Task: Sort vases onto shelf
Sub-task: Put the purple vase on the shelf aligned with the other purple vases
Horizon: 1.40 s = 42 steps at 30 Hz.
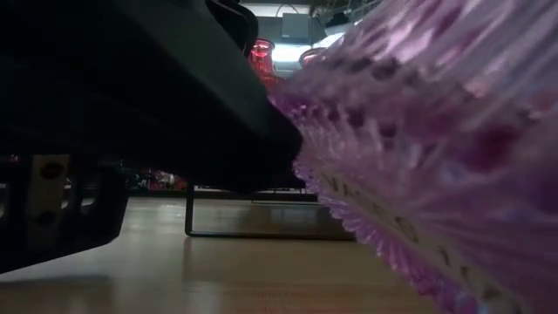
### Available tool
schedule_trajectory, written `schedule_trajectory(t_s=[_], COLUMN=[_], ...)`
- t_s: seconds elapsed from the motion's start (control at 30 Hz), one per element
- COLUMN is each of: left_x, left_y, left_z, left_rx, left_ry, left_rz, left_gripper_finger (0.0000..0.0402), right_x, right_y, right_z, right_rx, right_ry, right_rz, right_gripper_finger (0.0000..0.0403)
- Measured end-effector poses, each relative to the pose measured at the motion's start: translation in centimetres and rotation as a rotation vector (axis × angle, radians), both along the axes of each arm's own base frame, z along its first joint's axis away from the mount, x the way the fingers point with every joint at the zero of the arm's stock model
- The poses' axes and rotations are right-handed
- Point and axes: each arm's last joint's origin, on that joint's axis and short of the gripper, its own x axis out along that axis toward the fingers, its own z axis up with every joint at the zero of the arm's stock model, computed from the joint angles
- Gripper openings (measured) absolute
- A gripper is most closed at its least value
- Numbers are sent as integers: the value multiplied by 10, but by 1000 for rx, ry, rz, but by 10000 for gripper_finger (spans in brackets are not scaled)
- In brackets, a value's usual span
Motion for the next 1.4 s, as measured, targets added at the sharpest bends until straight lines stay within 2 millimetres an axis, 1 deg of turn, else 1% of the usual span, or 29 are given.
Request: schedule_trajectory(t_s=[0.2, 0.3, 0.37, 0.47, 0.53, 0.67, 0.77, 0.9, 1.07, 1.17, 1.23, 1.4], left_x=[-2, -7, -13, -21, -21, -21, -21, -23, -24, -26, -28, -36], left_y=[0, 1, 3, 4, 4, 4, 4, 2, 0, -2, -4, -9], left_z=[0, 4, 8, 18, 23, 22, 23, 23, 24, 26, 31, 44], left_rx=[44, 132, 201, 264, 263, 273, 269, 268, 263, 257, 258, 271], left_ry=[1, 14, 49, 71, 55, 58, 59, 57, 57, 50, 36, 3], left_rz=[13, 47, 73, 106, 113, 105, 100, 95, 92, 87, 91, 113], left_gripper_finger=[0, 0, 0, 0, 0, 0, 0, 0, 0, 0, 0, 0], right_x=[-3, -8, -14, -22, -26, -27, -26, -24, -26, -33, -40, -59], right_y=[-1, -1, -1, 1, 0, 1, 2, 8, 17, 25, 30, 37], right_z=[11, 20, 30, 41, 46, 59, 67, 76, 91, 100, 106, 119], right_rx=[-29, -66, -87, -116, -145, -160, -182, -198, -236, -249, -259, -268], right_ry=[-10, 1, 9, 28, 49, 59, 77, 116, 190, 272, 327, 487], right_rz=[9, -17, -23, -15, -13, -13, -14, 37, 96, 133, 156, 141], right_gripper_finger=[0, 0, 0, 0, 0, 0, 0, 0, 0, 0, 0, 0])
